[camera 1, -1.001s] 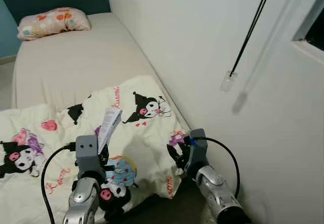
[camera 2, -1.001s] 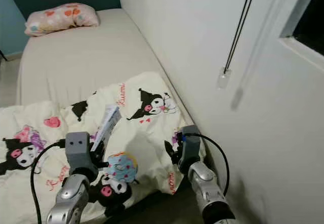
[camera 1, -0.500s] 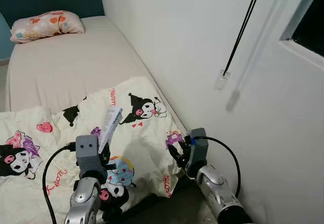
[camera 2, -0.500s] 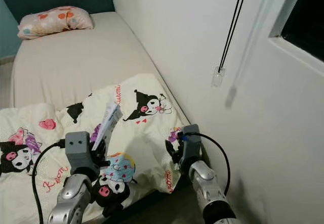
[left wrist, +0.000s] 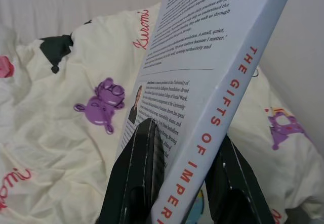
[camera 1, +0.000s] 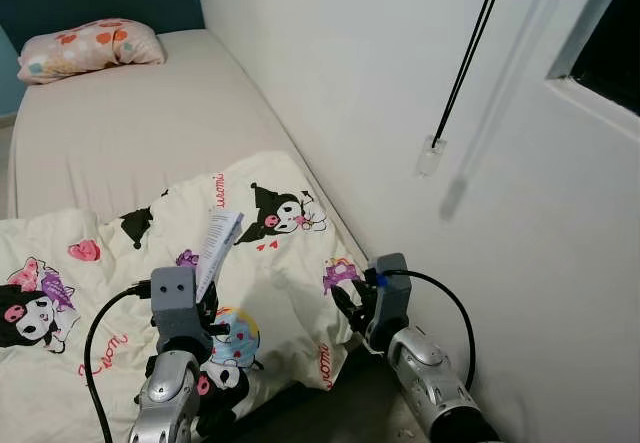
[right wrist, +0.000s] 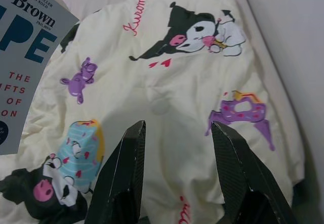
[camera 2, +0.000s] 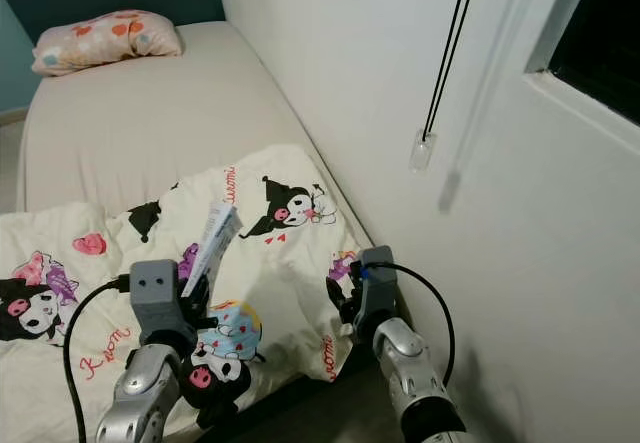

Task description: Clean up the room

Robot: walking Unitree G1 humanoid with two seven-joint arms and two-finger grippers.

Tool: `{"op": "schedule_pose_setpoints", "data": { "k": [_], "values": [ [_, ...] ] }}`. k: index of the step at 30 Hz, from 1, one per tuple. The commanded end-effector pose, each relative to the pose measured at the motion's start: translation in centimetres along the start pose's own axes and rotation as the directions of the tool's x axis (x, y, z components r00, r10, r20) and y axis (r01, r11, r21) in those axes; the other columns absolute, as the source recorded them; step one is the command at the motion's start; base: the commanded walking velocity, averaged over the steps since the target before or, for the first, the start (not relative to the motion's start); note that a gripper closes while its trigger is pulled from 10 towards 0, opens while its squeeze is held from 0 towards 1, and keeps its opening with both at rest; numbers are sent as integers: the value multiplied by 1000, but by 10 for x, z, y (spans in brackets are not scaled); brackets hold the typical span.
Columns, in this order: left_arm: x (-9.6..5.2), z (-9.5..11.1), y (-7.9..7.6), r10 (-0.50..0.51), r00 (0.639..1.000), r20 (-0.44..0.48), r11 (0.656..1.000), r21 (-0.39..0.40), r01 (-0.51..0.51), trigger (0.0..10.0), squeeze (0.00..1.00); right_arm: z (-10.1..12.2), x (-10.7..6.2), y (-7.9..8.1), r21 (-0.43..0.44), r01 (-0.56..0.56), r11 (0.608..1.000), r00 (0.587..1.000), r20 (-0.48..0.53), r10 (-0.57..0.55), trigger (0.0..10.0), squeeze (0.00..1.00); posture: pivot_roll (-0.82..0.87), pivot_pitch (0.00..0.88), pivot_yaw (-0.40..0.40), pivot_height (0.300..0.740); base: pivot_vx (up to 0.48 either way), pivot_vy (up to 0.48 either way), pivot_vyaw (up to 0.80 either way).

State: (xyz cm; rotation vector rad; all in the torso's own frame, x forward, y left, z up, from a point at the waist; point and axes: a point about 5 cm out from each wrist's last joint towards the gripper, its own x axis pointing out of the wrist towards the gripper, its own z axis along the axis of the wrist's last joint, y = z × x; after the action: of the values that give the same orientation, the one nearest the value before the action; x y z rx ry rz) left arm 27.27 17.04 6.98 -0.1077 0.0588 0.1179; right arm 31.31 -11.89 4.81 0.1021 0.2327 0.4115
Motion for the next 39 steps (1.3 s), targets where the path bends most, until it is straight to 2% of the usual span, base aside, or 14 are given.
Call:
{"op": "schedule_pose_setpoints", "data": {
  "k": [1, 11, 20, 21, 25, 28, 29, 39],
  "values": [
    [-3, 3, 1, 5, 999, 31, 1000, -13, -5, 10000, 0, -7, -1, 1, 6, -2, 1000, 1000, -26, 3, 10000, 0, -9, 147, -22, 740, 0, 0, 0],
    [-5, 2, 4, 16, 999, 36, 1000, -17, -16, 10000, 0, -5, 1, 5, -23, -33, 999, 999, -21, 32, 10000, 0, -7, 137, -23, 740, 0, 0, 0],
    [-7, -2, 4, 9, 1000, 12, 1000, -7, -9, 10000, 0, -5, 1, 10, -35, -63, 997, 998, -19, 63, 10000, 0, -4, 134, -22, 740, 0, 0, 781],
    [-7, -7, 4, 6, 999, -40, 1000, -19, -7, 10000, 0, -4, 1, 12, -28, -82, 996, 997, -6, 82, 10000, 0, -4, 134, -20, 740, 0, 0, 800],
    [-8, -9, 3, -5, 998, -60, 1000, -25, 4, 10000, 0, -4, 1, 14, -25, -91, 996, 996, 2, 91, 10000, 0, -6, 137, -16, 740, 0, 0, 800],
    [-9, -6, -1, -33, 999, -23, 999, -12, 33, 10000, 0, -3, 0, 14, -20, -95, 995, 995, 11, 95, 10000, 0, -6, 140, -15, 740, 0, 0, 800],
    [-9, -4, -2, -36, 999, -5, 999, 19, 36, 10000, 0, -2, 0, 15, -18, -101, 995, 995, 16, 101, 10000, 0, -5, 141, -16, 740, 0, 0, 800],
    [-8, -4, -5, -37, 999, -7, 999, 17, 38, 10000, 0, -1, 0, 14, -15, -103, 995, 994, 25, 104, 10000, 0, -6, 143, -11, 740, 0, 0, 800]
  ]
}}
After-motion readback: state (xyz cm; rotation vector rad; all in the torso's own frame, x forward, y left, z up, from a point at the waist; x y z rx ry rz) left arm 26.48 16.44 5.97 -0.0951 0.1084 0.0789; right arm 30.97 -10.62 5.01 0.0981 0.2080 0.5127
